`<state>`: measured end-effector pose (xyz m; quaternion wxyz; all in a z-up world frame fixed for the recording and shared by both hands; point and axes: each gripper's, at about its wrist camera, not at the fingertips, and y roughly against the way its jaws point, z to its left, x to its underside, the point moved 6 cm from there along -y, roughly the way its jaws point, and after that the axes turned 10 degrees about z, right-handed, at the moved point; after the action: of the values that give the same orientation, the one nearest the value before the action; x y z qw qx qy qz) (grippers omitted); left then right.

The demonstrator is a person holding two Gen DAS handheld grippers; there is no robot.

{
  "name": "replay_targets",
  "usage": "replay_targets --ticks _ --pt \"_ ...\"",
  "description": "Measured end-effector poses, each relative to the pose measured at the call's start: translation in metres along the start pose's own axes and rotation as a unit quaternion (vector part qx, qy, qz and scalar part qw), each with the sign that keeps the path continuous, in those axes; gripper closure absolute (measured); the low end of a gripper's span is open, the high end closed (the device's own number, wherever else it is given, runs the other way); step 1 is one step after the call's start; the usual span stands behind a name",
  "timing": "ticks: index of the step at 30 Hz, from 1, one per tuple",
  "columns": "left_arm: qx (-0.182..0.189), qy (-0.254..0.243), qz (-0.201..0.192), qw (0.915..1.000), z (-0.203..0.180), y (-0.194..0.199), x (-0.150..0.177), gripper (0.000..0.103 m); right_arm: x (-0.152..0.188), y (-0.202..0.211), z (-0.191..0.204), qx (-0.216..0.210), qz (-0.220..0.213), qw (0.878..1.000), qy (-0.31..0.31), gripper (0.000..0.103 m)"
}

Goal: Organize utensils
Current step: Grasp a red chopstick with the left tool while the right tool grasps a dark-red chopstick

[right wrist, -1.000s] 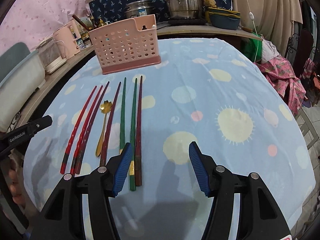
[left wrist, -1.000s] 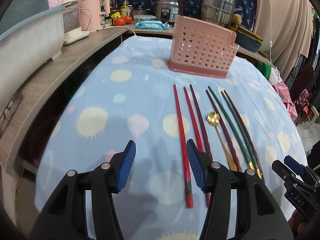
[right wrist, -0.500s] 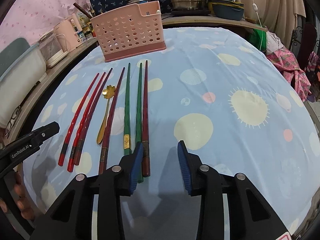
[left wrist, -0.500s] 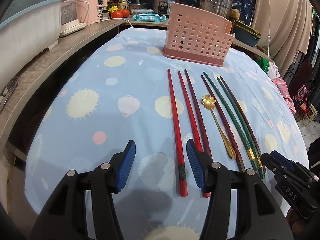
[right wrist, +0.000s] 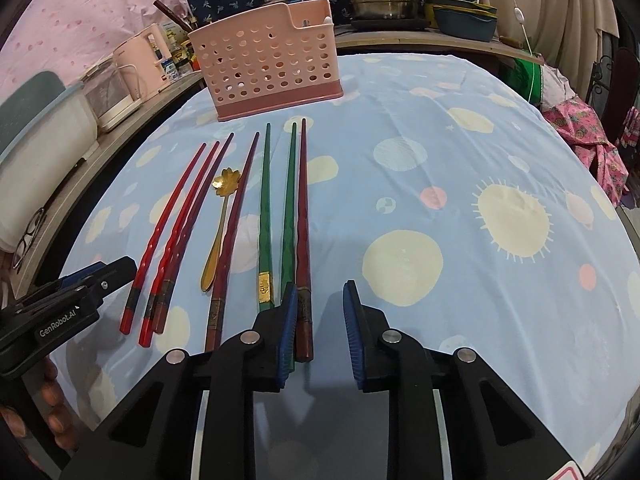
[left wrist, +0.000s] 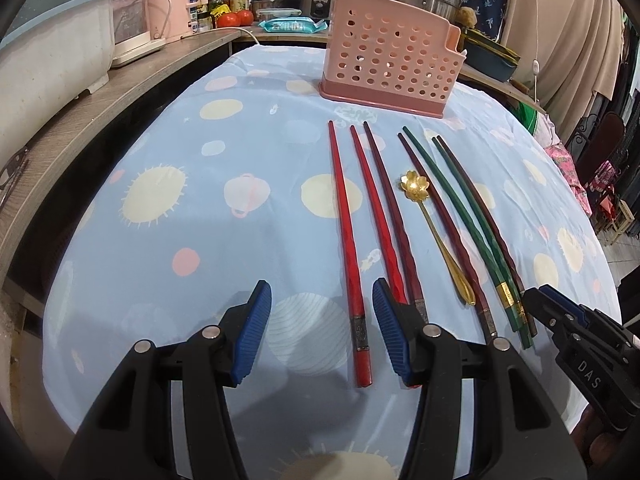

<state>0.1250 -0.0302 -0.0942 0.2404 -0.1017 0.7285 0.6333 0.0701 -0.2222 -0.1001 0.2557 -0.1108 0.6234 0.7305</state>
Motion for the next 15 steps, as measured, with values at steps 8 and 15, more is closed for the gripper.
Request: replay_targets --ticks 8,15 --pt "-0.001 -0.001 0.007 1.0000 0.0005 -0.0033 0.0060 0.053 0.0020 -0.0030 0.0026 0.001 0.007 1.000 0.004 0.082" --pt "-0.003 -0.002 0.008 1.0000 0.0015 -0.0046 0.0077 0.053 0.0033 -0.0034 -0.0001 0.001 0.004 1.000 0.002 0.086"
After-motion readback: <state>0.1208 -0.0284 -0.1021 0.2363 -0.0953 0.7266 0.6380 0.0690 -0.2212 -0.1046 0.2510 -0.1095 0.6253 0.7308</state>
